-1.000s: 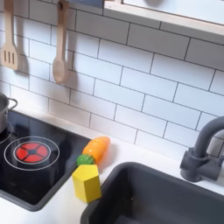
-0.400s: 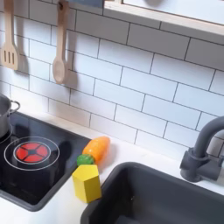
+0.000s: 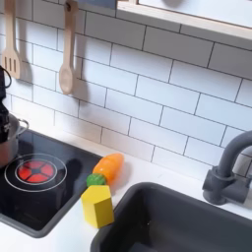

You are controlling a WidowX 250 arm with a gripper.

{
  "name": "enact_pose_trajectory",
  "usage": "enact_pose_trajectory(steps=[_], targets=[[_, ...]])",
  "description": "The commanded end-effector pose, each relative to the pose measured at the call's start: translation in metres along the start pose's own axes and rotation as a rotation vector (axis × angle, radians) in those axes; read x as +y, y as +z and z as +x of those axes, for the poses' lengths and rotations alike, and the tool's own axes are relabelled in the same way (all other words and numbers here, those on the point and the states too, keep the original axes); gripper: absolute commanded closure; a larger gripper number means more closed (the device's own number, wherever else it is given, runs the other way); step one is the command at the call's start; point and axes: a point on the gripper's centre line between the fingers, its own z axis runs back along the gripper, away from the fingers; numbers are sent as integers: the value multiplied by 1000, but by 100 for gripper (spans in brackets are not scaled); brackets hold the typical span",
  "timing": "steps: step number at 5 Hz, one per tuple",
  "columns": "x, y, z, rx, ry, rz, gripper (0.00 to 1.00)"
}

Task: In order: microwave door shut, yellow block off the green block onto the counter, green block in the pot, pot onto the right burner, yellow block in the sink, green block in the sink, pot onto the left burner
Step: 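Slide the pot onto the right burner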

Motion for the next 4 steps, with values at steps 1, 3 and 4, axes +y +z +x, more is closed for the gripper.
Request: enact_pose_trajectory(steps=[1,3,4], targets=[[-28,-2,-6,10,-25,-24,0],[-53,3,-9,6,-63,-36,0],[-64,1,-12,10,-78,-46,0]])
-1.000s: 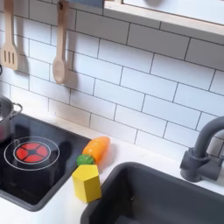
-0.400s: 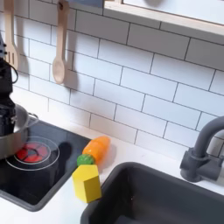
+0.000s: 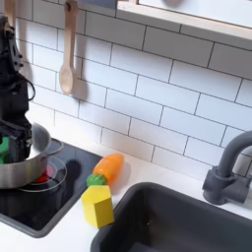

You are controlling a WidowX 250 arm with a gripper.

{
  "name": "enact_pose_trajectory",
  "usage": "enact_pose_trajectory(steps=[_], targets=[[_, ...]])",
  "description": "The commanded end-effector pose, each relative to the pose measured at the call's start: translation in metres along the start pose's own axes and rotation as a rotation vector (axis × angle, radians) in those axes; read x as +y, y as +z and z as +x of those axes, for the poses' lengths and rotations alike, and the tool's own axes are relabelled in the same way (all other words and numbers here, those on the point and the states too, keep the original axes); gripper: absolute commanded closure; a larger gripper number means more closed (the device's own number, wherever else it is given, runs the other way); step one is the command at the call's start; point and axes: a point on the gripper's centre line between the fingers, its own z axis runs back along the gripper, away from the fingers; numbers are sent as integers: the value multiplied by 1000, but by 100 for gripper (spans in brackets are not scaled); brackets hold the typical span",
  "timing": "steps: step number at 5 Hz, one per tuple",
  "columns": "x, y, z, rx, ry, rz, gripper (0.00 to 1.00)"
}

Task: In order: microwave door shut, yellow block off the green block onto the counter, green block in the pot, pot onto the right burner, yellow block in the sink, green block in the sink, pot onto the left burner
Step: 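Slide the pot onto the right burner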

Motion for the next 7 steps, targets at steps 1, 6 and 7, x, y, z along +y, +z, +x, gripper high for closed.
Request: enact_pose_trajectory(steps=[1,6,7], targets=[[-27,-3,-7,12,-27,-22,0],[-69,31,-5,2,-67,-37,0],[-88,35,-2,-20,-67,-70,0]])
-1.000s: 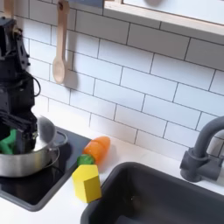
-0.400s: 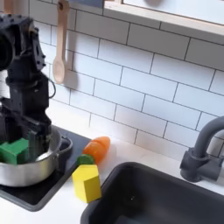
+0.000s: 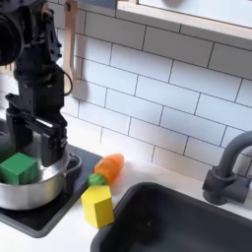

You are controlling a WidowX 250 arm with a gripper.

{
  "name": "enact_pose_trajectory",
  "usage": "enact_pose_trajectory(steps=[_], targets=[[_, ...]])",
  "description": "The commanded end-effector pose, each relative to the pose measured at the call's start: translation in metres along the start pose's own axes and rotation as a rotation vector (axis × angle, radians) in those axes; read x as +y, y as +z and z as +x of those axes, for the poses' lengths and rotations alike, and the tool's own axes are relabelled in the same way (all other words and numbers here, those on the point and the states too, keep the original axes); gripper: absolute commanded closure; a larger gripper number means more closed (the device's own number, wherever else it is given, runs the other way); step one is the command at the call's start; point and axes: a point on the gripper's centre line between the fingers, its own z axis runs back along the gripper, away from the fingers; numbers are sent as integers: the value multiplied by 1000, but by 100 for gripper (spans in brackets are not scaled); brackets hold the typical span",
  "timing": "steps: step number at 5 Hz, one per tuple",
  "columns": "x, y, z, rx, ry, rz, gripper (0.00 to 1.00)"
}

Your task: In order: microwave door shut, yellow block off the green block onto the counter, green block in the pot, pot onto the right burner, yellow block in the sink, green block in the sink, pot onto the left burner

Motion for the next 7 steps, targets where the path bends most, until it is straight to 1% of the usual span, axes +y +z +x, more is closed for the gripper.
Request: enact_pose_trajectory(steps=[1,2,3,4,5,6,7], targets=[[-47,-4,3,-4,5,-68,0],[-72,-11,4,-1,8,-87,0],[-86,-16,6,-5,39,-92,0],[-95,-22,9,3,87,-79,0],[-101,-26,14,-15,170,-91,0],[-100,-27,19,-14,199,-75,0],[-105,-33,15,6,184,-74,0]])
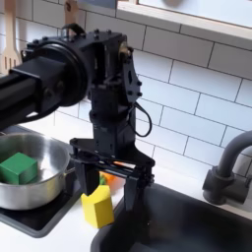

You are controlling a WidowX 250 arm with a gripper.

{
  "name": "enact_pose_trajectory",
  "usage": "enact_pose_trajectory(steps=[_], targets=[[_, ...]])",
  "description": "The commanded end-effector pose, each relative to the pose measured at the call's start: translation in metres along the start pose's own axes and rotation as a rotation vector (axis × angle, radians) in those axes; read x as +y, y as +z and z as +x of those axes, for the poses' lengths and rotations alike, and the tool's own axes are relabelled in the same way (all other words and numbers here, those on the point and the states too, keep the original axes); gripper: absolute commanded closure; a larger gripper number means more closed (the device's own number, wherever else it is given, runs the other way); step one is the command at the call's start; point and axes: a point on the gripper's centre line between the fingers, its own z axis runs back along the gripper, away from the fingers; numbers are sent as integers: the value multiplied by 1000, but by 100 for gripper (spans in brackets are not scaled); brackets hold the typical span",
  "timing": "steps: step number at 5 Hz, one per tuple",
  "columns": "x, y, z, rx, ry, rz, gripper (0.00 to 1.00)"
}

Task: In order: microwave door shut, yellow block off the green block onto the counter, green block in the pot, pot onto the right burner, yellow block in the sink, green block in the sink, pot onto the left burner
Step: 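Put the yellow block in the sink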

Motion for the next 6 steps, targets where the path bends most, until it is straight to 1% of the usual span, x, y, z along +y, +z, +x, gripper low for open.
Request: enact_pose_trajectory(steps=[1,2,3,4,5,6], targets=[[-4,-13,3,21,15,24,0],[4,-10,5,9,40,50,0],[9,-9,4,12,49,68,0],[13,-12,3,26,63,76,0],[22,-9,1,30,70,77,0],[18,0,3,-12,-48,-11,0]])
